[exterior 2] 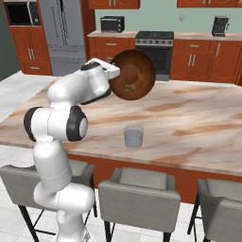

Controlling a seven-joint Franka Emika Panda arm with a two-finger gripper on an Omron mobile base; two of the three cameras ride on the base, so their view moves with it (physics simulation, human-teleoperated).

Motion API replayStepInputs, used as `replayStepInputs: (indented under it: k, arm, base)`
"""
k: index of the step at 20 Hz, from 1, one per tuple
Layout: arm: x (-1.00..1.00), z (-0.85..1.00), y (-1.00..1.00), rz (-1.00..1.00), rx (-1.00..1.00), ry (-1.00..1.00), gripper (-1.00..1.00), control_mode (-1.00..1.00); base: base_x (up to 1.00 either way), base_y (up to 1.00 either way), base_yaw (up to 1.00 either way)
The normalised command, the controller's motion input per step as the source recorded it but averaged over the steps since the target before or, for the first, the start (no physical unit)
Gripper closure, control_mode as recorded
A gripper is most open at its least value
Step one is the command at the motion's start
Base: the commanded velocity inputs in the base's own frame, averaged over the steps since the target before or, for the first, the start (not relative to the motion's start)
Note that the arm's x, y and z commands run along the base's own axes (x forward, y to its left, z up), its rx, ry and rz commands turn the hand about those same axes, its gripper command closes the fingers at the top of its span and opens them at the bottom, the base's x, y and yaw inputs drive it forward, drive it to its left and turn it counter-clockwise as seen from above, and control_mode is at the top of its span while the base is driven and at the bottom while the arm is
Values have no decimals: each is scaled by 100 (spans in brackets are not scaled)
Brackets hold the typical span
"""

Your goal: There are four ice cubes in the ice bowl. Place two ice cubes in each glass of water.

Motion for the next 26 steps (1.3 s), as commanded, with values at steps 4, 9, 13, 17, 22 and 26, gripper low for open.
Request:
replayStepInputs:
  k: [4,9,13,17,22,26]
  arm:
    - [0,-34,-23,0,0,5,100,-100]
    - [0,-22,-16,0,0,2,100,-100]
    - [-2,-6,-4,0,0,0,100,-100]
    - [-3,-8,0,0,0,0,100,-100]
    - [-15,-19,0,0,0,0,100,-100]
    - [-19,-28,0,0,0,0,100,-100]
  base:
    - [0,0,0]
    - [0,0,0]
    - [0,0,0]
    - [0,0,0]
    - [0,0,0]
    - [0,0,0]
